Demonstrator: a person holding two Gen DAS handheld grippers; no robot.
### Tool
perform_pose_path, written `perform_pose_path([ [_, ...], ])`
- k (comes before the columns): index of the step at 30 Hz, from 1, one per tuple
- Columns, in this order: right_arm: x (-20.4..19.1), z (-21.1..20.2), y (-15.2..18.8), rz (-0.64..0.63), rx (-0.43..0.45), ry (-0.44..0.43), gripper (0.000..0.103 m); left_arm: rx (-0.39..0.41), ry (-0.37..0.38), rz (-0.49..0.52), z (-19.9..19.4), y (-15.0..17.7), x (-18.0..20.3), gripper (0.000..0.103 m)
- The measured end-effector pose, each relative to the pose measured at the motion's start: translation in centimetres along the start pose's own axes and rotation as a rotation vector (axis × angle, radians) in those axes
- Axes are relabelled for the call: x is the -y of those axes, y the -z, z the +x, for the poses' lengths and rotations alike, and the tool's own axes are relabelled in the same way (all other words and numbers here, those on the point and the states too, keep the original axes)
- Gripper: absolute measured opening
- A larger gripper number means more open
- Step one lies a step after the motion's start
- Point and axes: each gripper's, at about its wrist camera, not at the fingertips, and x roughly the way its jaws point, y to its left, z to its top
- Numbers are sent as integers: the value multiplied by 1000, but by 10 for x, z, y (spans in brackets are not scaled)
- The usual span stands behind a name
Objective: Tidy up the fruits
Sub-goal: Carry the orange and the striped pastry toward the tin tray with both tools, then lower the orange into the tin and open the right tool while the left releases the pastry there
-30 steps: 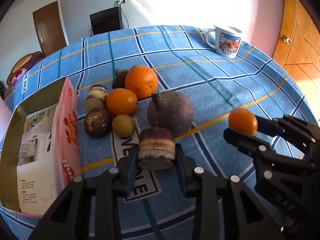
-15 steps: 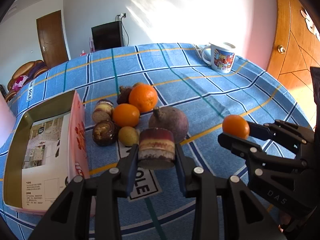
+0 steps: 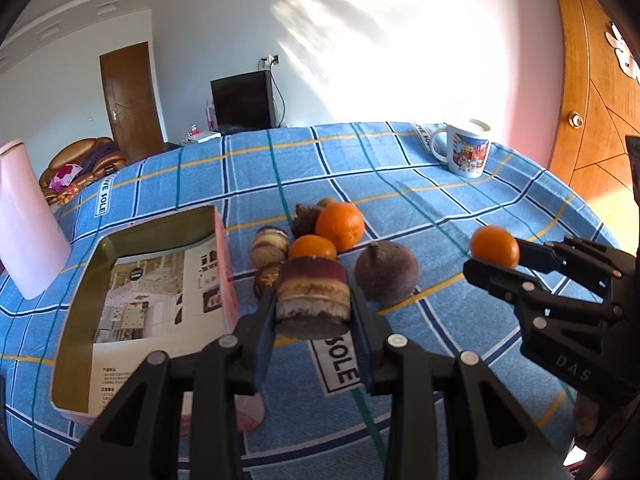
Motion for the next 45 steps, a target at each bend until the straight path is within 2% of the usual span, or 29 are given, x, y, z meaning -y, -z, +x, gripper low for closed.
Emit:
perform_pose_path([
  [14, -52, 8, -40, -98, 57, -42, 36, 36, -140, -104, -16, -1, -78, 36],
  [26, -104, 25, -68, -175, 62, -116, 37, 34, -223, -158, -16, 5, -133, 36],
  [35, -143, 52, -76, -205, 24, -190, 37, -2, -251, -198, -7, 16, -164, 36],
  [45, -163, 78, -71, -215, -33, -202, 37, -10, -243, -192, -3, 21, -174, 36],
])
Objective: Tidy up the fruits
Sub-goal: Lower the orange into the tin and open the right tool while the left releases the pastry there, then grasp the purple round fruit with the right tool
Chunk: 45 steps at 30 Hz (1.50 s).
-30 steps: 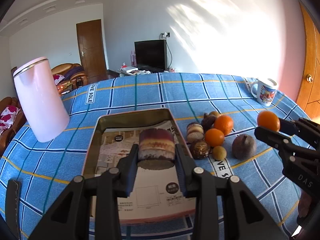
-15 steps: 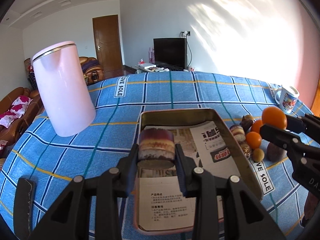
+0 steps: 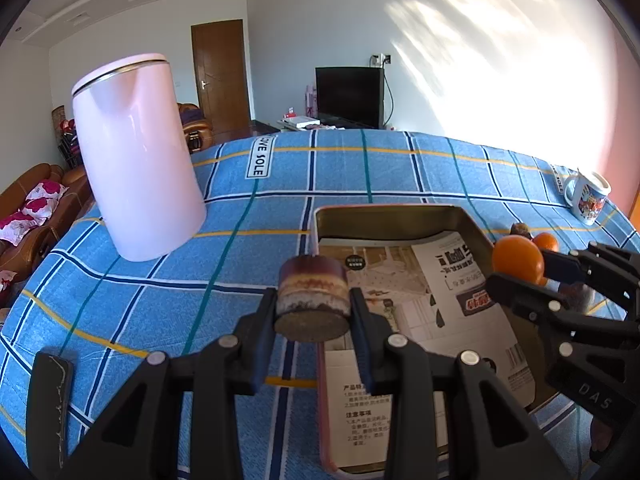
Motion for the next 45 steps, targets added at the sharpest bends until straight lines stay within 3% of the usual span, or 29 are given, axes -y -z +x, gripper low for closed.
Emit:
perform_pose_path([
  [12, -2, 14, 5, 11, -36, -10, 37, 9, 43, 56, -2, 6, 14, 40],
  [16, -3, 18, 5, 17, -46, -21, 38, 30, 38, 49, -7, 7, 11, 65],
  [21, 0, 15, 2, 49, -17, -42, 64, 59, 31, 4, -16, 6, -5, 65],
  [23, 2, 16, 0, 64, -16, -31, 95, 66, 26, -21, -18, 6, -13, 72],
  [25, 2, 17, -1, 59, -9, -8, 102, 75, 23, -40, -20, 6, -19, 73],
  [32, -3, 26, -1, 17, -28, 116, 102, 113, 23, -79, -33, 6, -32, 74],
  [38, -4, 26, -1, -1, -18, 196, 102, 149, 11, -89, -43, 2, -35, 82],
  [43, -17, 27, -2, 9, -6, 9, 102, 159, -1, -74, -49, 0, -30, 83],
  [45, -23, 25, -4, -6, -7, -16, 102, 163, -3, -71, -52, -1, -28, 84],
])
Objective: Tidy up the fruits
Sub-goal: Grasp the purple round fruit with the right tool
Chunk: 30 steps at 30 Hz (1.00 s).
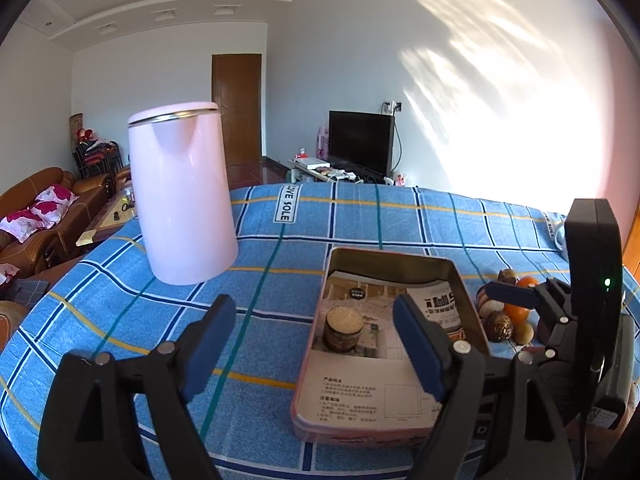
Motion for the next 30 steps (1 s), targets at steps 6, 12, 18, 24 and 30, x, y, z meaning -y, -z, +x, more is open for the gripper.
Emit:
perform_pose_path([
  [6, 35, -39, 7, 75, 51, 39, 102, -7, 46, 47, -1, -2, 33, 89],
  [12, 99, -87, 39, 153, 47, 221, 102, -55, 144, 141, 13, 5, 97, 89],
  [18, 139, -84, 73, 220, -48, 242, 102, -118, 199, 206, 28, 16, 148, 89],
  [24, 149, -61, 77, 237, -107, 175, 100, -162, 196, 210, 40, 21, 157, 88],
  [30, 155, -44, 79, 276, -166, 53, 54, -180, 204, 232, 43, 22, 165, 81],
])
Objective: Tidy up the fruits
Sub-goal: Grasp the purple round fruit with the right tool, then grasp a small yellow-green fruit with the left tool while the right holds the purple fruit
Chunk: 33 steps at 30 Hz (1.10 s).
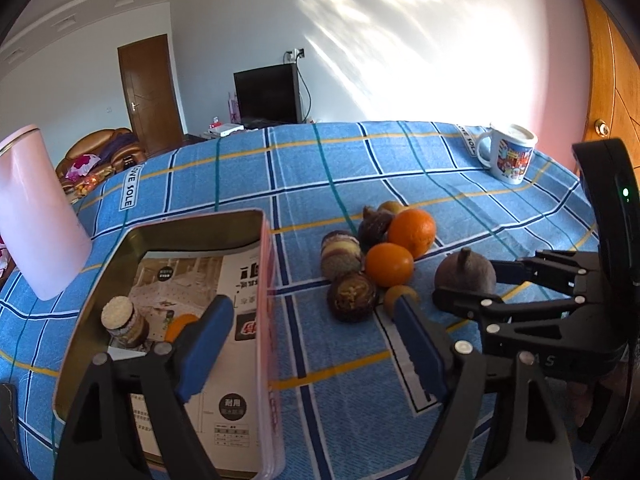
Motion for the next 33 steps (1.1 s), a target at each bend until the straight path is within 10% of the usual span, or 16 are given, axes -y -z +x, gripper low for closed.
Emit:
perform_pose_path([
  [11, 24, -27, 8, 56, 88, 97, 52, -80, 83, 70, 22, 0, 45, 42],
  [22, 26, -28, 8, 54, 97, 88, 52, -209, 139, 17, 57, -6, 55, 38],
  [33, 18, -31, 8, 18, 117, 115, 52, -177, 173, -40, 52, -7, 43, 28],
])
